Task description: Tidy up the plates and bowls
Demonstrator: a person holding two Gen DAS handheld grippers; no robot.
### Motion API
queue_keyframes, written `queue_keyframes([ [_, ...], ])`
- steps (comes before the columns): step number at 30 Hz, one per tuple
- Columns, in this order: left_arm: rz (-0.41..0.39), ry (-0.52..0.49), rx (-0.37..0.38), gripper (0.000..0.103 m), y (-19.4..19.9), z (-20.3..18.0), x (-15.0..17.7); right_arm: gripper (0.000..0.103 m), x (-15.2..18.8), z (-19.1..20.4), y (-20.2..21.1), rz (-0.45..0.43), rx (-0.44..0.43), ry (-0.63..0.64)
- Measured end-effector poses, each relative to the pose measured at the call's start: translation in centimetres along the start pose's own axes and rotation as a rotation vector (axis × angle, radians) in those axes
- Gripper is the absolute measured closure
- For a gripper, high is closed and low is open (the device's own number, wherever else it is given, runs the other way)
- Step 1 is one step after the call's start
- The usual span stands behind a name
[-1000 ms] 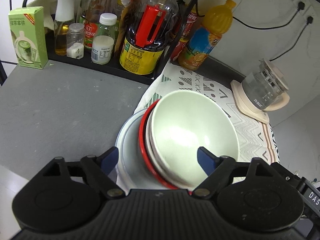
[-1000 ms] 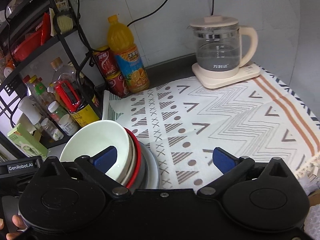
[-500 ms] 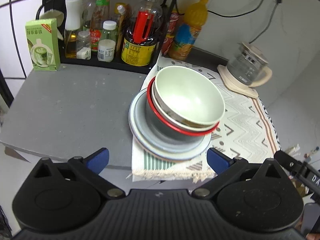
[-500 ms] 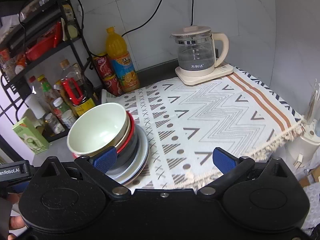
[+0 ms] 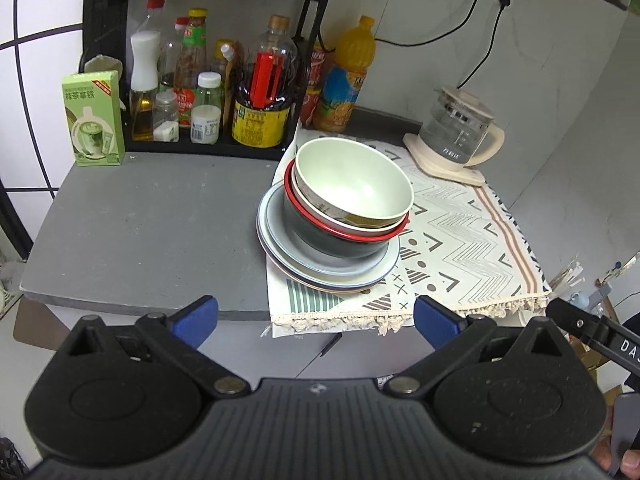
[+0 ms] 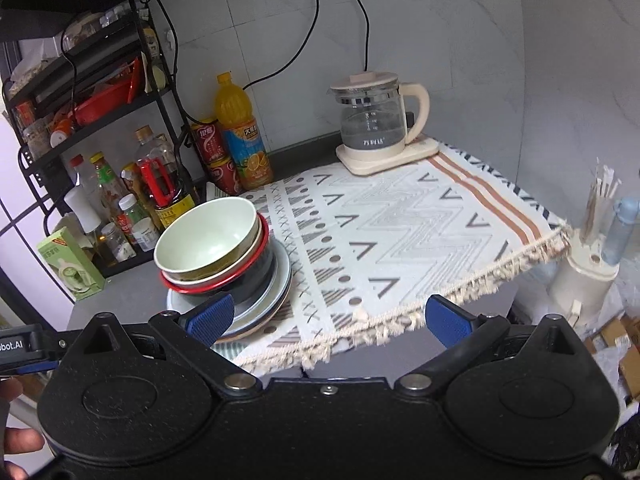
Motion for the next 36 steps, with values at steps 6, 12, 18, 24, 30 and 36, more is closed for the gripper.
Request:
queue_keyframes([
  [6,-0.017,-0.027,0.010,0.000,2.0,0.0,0.7,0.000,0.6,0.0,2.1,-0.031,0.022,0.019],
  [12,-0.038,-0.064,0.021,0.000,3.8,-0.2,1.5,0.000,1.1,-0.1,4.1,-0.058,0.019,0.014],
  [18,-0.057,-0.066,0.023,0.000,5.3,0.1,1.8,0.000,1.4,0.4,5.9,-0.060,-0.005,0.032],
  [24,-0.077,-0.092,0.016,0.000,6.9,0.2,1.9,0.000,1.6,1.5,7.2,-0.068,-0.022,0.054],
  [30,-0.091,-0.093,0.008,0.000,7.9,0.8,2.0,0.000,2.3,2.3,7.7,-0.064,-0.036,0.079],
  [36,-0.091,-0.089,0.002,0.000,8.1,1.4,1.9,0.000,2.7,2.9,7.6,-0.054,-0.039,0.090],
])
Point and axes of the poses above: each gripper's, at about its wrist camera, not at the fingertips, and y roughly against the way its jaws point, z to its left, x to its underside, the point moved 3 cm from there along -y, roughly the way its jaws point
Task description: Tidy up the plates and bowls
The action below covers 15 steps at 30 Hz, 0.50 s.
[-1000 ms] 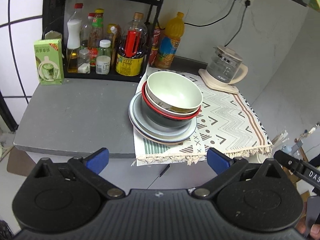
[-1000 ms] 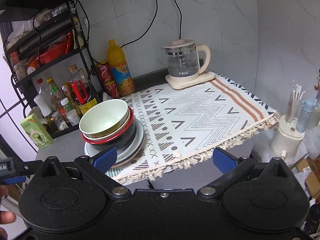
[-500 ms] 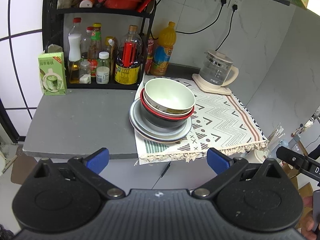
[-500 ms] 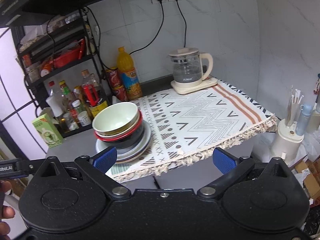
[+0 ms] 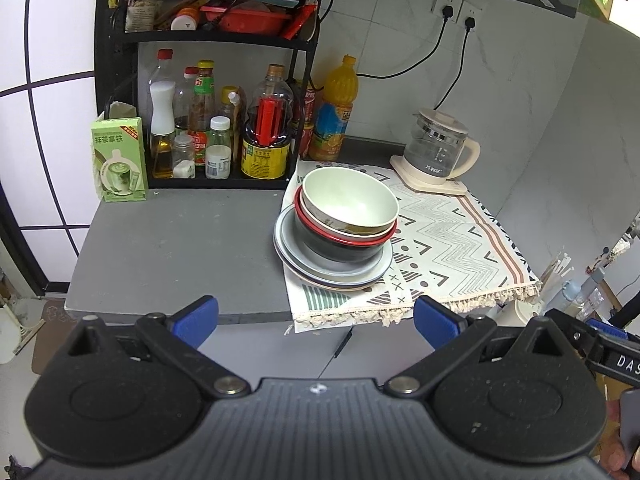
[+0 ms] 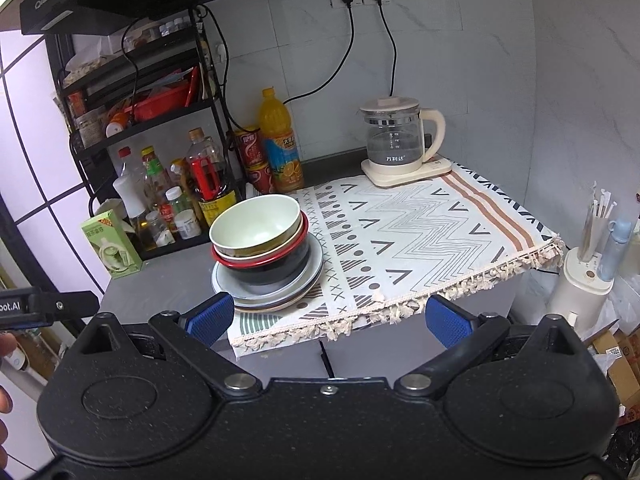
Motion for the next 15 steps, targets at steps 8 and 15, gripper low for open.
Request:
queue_keyframes([
  [8,-0.007,0.008,0.008,0.000,0.04,0.23,-0.20,0.000,-0.26,0.23,-0.09,-0.001,-0.008,0.010],
  [15,-0.006,-0.011,0.009,0.000,-0.12,-0.09,-0.13,0.000,-0.48,0.15,-0.19,-0.006,-0.006,0.011],
])
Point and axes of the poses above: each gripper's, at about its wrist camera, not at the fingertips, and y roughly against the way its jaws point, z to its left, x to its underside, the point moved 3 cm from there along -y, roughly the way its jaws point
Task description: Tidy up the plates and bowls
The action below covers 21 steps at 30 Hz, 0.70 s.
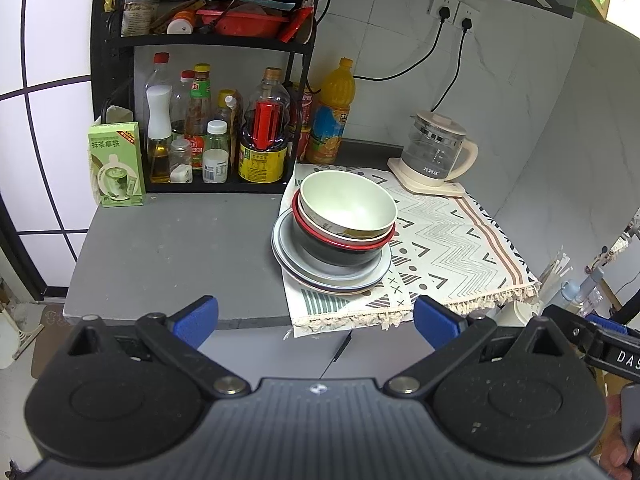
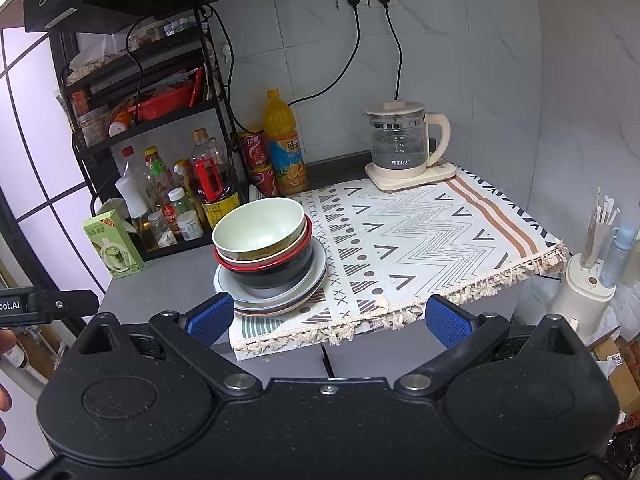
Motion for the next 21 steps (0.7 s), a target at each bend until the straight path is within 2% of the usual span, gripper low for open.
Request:
queue_keyframes([
  [21,0.004,-0.021,0.013,0.000,-0.2,-1.5,0.3,0.000,0.1,-0.5,0.5,-0.003,0.014,0.004],
])
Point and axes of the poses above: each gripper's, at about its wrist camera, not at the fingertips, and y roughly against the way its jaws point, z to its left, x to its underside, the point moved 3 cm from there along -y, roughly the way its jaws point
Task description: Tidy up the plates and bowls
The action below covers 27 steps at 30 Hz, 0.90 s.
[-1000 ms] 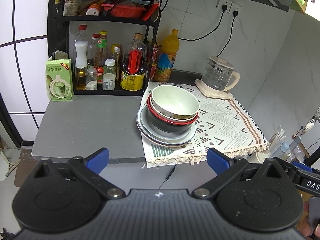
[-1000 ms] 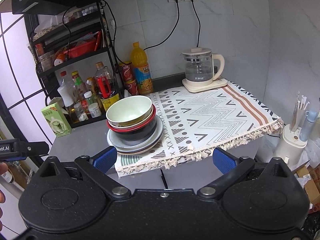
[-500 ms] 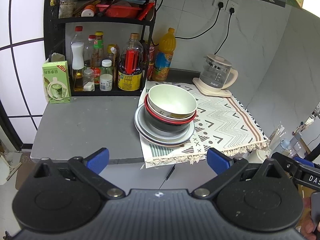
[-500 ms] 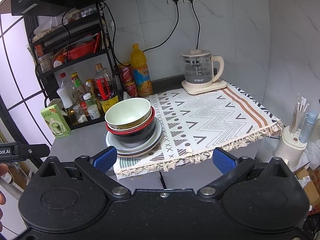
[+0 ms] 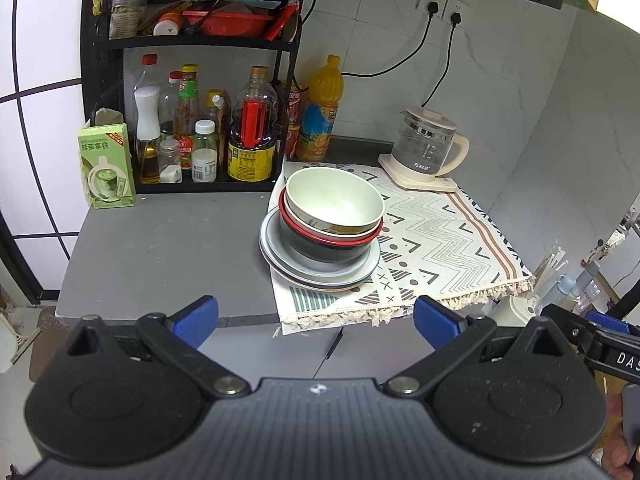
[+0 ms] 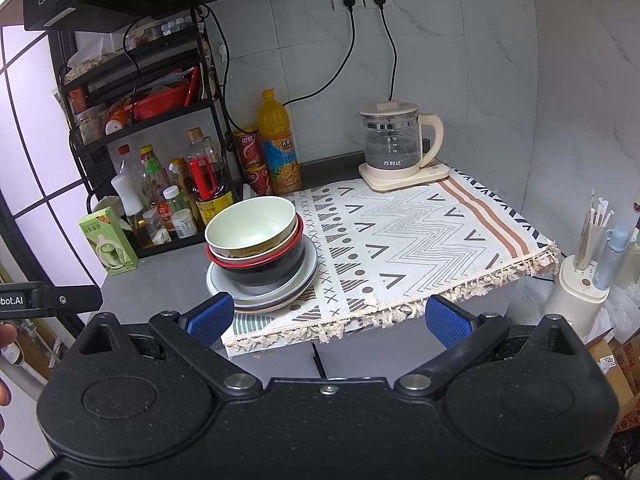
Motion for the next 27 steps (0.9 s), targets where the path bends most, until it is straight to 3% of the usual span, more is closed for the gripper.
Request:
queue_keyframes([
  [27,-0.008,-0.046,-0.003,0.000,-0.28,-0.01,0.22,0.000,-0.02,0.23,0.44,0.005,0.005,0.020],
])
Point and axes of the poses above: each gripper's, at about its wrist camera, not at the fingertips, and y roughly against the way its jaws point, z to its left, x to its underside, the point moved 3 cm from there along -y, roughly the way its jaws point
